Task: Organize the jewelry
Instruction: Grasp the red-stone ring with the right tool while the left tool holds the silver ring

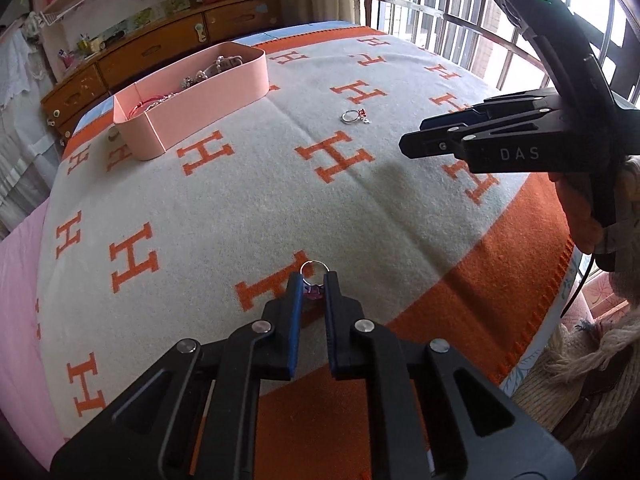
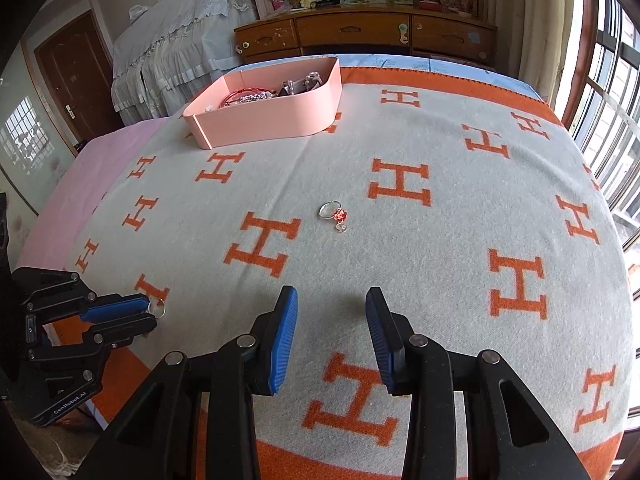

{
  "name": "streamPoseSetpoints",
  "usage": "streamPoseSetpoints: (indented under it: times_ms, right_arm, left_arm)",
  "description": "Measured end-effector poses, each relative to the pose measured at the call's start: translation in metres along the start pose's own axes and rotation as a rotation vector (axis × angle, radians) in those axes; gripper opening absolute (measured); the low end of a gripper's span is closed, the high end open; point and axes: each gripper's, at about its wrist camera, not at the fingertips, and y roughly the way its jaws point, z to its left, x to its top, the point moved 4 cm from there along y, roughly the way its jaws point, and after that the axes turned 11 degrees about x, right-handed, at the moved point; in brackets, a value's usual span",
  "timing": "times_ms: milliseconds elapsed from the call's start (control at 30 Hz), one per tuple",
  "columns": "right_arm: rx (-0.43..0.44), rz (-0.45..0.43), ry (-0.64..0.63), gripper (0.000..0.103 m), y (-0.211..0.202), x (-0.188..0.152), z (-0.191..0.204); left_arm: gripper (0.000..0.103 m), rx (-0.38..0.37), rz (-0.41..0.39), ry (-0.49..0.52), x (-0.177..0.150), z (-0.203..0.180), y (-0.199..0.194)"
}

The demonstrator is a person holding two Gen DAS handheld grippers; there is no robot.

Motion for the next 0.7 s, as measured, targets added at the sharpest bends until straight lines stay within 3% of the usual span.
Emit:
streamPoseSetpoints:
  times_ms: [233, 433, 600, 700]
  right_arm:
    - [-0.005, 0.036, -0.053, 0.036, 0.019, 0.027, -0.01]
    - [-0.026, 0.071, -0.202, 0.036, 0.041, 0.045, 0.004]
    - [0.025, 0.081, -0.267, 0.036, 0.05, 0.055, 0.005]
    - [0.033, 0.089, -0.3, 0.028, 0.051, 0.058, 0.003]
  left_arm:
    - [0.008, -0.028, -0.016, -0.062, 0.006, 0.007, -0.002]
    - [0.008, -0.044, -0.011, -0.116, 0.009, 0.015, 0.001]
    - [0.008, -0.061, 0.005, -0.164, 0.006, 0.023, 0.005]
    - [0.008, -0.078, 0.002, -0.192, 0.007, 0.028, 0.004]
